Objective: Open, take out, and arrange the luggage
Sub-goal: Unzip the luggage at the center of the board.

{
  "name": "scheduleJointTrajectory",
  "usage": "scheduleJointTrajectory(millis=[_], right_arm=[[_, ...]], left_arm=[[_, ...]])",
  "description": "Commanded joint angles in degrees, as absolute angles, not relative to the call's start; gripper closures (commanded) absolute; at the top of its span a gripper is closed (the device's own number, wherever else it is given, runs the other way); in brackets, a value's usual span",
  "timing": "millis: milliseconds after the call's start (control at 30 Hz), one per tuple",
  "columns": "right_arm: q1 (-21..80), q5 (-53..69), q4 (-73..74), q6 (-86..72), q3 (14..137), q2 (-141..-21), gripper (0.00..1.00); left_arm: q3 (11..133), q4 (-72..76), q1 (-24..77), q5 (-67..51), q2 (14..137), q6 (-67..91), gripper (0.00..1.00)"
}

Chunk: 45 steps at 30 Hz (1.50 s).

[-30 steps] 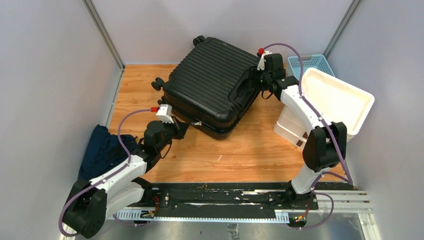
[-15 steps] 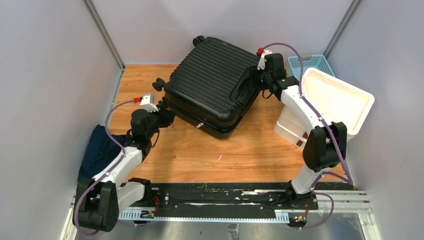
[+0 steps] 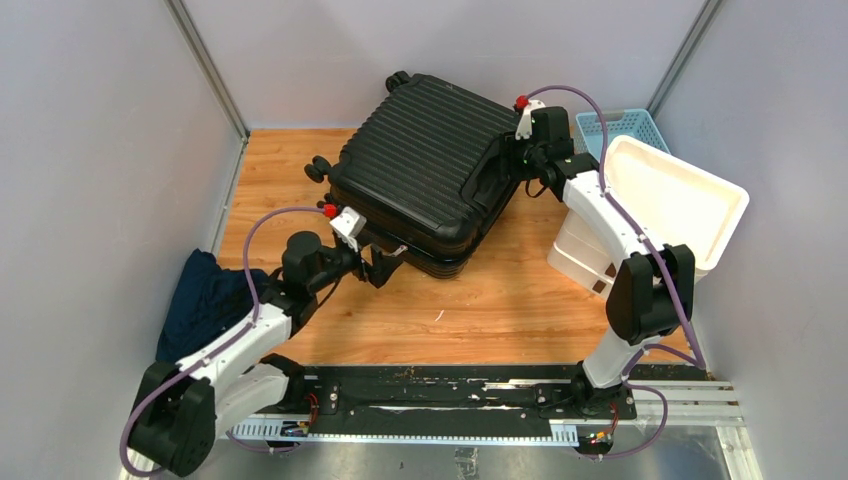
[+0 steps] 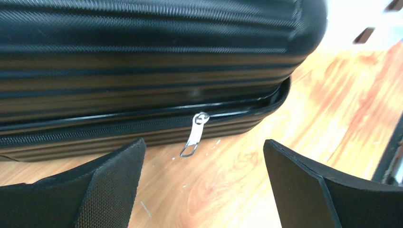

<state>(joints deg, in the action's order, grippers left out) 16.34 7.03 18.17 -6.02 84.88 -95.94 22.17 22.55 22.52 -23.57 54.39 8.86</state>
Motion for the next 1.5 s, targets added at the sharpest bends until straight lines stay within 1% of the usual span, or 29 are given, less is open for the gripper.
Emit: scheduleJointTrajectory(millis=[0,133,267,433,600,767,833,867,967,1033,1133,1233,1267,1467], right_arm=[[15.58,8.52,26.73,-2.50,81.45,-98.91,0.57],[15.55,8.60,26.74,-2.47,81.47,-99.03,0.57],[15.56,8.85,26.63,-2.51,81.46,-99.23,0.57],[15.55,8.97,26.63,-2.39,81.51,-99.01,0.56],[15.56,9.24,26.55,-2.38,81.64,-98.96,0.56],[15.55,9.59,26.56,-2.37,81.65,-98.75,0.56],[15.56,9.66,26.47,-2.36,81.58,-98.55,0.56],[15.60,9.71,26.46,-2.35,81.55,-98.53,0.56],[15.55,10.12,26.45,-2.43,81.49,-98.44,0.56],[15.52,10.18,26.46,-2.41,81.47,-98.45,0.56],[15.52,10.22,26.46,-2.44,81.51,-98.28,0.56],[15.56,10.20,26.46,-2.54,81.50,-98.26,0.56],[15.56,10.27,26.48,-2.54,81.52,-98.26,0.56],[15.55,10.43,26.36,-2.50,81.47,-98.35,0.56]], left_arm=[[23.37,22.68,23.78,-23.03,60.14,0.35,0.00],[24.96,22.76,26.00,-20.15,64.81,-4.81,0.00],[27.87,22.69,26.69,-20.00,68.68,-6.70,0.06],[31.40,22.34,27.18,-20.09,74.11,-5.97,0.18],[32.80,21.36,28.74,-21.26,75.06,-6.44,0.33],[33.50,21.36,29.68,-20.21,76.28,-5.10,0.34],[34.13,21.42,29.81,-19.20,77.07,-2.62,0.40],[34.33,21.49,30.07,-18.40,77.49,-1.31,0.40],[33.82,21.81,31.52,-14.02,78.65,-0.50,0.35],[32.79,23.81,32.37,-11.36,78.87,-1.61,0.33],[30.52,28.79,32.67,-8.59,78.44,-1.82,0.34],[29.22,32.60,33.05,-6.01,78.47,-1.43,0.39],[28.87,33.65,33.21,-5.29,78.65,-1.28,0.44],[27.47,37.18,33.45,-5.63,78.35,1.99,0.92]])
